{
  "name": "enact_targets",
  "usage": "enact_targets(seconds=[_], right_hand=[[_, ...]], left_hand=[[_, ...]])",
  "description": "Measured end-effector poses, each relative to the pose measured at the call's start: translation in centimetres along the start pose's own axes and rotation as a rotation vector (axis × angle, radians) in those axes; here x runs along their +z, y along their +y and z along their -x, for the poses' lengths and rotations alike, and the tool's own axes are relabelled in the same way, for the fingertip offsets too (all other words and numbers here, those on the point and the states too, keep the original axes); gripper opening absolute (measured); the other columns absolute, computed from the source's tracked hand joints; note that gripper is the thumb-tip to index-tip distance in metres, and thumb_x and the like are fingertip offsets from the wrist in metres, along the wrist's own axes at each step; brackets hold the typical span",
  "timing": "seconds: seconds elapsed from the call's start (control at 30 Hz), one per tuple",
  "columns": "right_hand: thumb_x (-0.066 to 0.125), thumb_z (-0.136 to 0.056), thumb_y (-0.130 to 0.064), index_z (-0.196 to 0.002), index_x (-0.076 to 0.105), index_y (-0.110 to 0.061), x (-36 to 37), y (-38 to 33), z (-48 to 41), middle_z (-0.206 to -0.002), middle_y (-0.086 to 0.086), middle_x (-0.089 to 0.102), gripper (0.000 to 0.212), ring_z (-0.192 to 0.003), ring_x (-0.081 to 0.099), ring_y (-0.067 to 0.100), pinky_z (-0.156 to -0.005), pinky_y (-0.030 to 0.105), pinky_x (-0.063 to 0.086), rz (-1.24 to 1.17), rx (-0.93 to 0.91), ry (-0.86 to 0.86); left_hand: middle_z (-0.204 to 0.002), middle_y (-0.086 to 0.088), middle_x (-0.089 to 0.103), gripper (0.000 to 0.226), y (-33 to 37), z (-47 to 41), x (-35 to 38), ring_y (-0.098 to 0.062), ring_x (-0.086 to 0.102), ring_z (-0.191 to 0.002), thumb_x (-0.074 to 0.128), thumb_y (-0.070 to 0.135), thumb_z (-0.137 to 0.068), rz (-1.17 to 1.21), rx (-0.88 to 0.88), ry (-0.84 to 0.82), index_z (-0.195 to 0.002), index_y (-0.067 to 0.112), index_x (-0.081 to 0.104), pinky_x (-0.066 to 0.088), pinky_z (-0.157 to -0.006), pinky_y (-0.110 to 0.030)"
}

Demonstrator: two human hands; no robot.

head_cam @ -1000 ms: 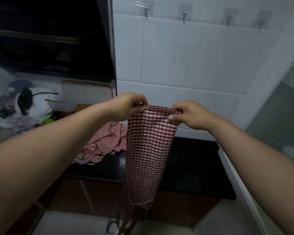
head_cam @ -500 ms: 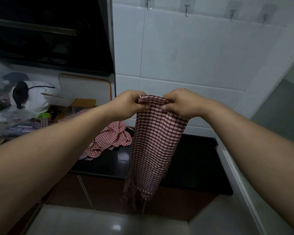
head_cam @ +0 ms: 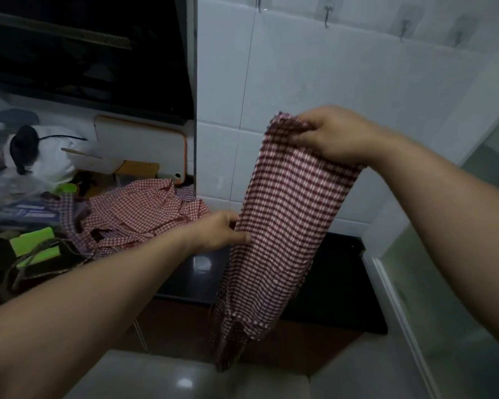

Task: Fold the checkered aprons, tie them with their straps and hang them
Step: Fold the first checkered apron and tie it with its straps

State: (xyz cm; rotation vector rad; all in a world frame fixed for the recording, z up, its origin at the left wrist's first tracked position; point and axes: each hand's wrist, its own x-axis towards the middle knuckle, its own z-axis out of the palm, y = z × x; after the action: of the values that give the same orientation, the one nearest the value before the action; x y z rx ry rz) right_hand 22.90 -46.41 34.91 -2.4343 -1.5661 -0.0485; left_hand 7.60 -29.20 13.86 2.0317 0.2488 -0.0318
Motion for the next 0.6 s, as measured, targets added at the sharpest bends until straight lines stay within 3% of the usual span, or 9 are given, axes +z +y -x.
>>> enact_targets(seconds=[0.23, 0.37, 0.47, 0.6], right_hand=[[0.06, -0.104, -0.033, -0.108, 0.075, -0.021, -4.1, 0.9, 0.5, -0.099, -0.003, 0.075, 0.019, -0.089, 0.069, 0.018, -0.078, 0.026, 0.049, -0.133, 0.122, 0.109], [0.059, -0.105, -0.035, -0.109, 0.075, -0.018, -5.7, 1.1, 0.8, -0.102, 0.006, 0.077, 0.024, -0.095, 0.072, 0.028, -0.083, 0.033, 0.053, -0.197, 0.181, 0.199], [0.06, -0.104, -0.038, -0.109, 0.075, -0.017, -6.5, 1.8, 1.1, -0.106, 0.009, 0.077, 0.025, -0.099, 0.072, 0.032, -0.091, 0.041, 0.055, -0.192, 0.224, 0.216], [0.061, -0.103, -0.04, -0.109, 0.075, -0.018, -6.0, 3.2, 1.5, -0.103, 0.004, 0.077, 0.026, -0.092, 0.072, 0.024, -0.084, 0.033, 0.052, -0.189, 0.301, 0.199]], left_hand=[[-0.127, 0.014, 0.072, 0.039, -2.8, 0.0, 1.8, -0.006, 0.067, -0.119, 0.075, 0.017, -0.094, 0.265, -0.045, -0.068, -0.131, 0.029, 0.068, 0.048, -0.105, -0.026], [-0.123, 0.014, 0.074, 0.028, -6.0, 0.3, 3.2, -0.009, 0.068, -0.116, 0.075, 0.026, -0.095, 0.074, -0.117, -0.132, -0.123, 0.029, 0.073, 0.048, -0.112, -0.034], [-0.121, 0.015, 0.075, 0.024, -7.8, 1.0, 3.2, -0.007, 0.069, -0.114, 0.07, 0.027, -0.099, 0.115, -0.128, -0.126, -0.123, 0.025, 0.073, 0.049, -0.111, -0.035], [-0.114, 0.017, 0.077, 0.016, -9.1, 1.5, 1.6, -0.007, 0.071, -0.109, 0.068, 0.025, -0.101, 0.096, -0.152, -0.056, -0.115, 0.027, 0.076, 0.051, -0.107, -0.032]])
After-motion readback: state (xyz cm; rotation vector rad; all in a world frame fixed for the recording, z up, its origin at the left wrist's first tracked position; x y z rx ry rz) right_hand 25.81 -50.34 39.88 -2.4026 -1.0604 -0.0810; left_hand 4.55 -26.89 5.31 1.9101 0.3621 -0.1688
